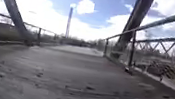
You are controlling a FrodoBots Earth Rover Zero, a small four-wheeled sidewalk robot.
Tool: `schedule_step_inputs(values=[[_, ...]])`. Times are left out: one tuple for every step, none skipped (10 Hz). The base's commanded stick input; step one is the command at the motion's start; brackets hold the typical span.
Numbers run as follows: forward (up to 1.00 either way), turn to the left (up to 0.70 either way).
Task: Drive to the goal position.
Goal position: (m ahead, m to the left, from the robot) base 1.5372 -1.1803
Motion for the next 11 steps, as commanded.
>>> schedule_step_inputs(values=[[1.0, 0.0], [1.0, 0.0], [1.0, 0.0], [1.0, 0.0], [1.0, 0.0], [1.0, 0.0], [1.0, 0.0], [1.0, 0.0], [1.0, 0.0], [1.0, 0.0], [1.0, 0.0]])
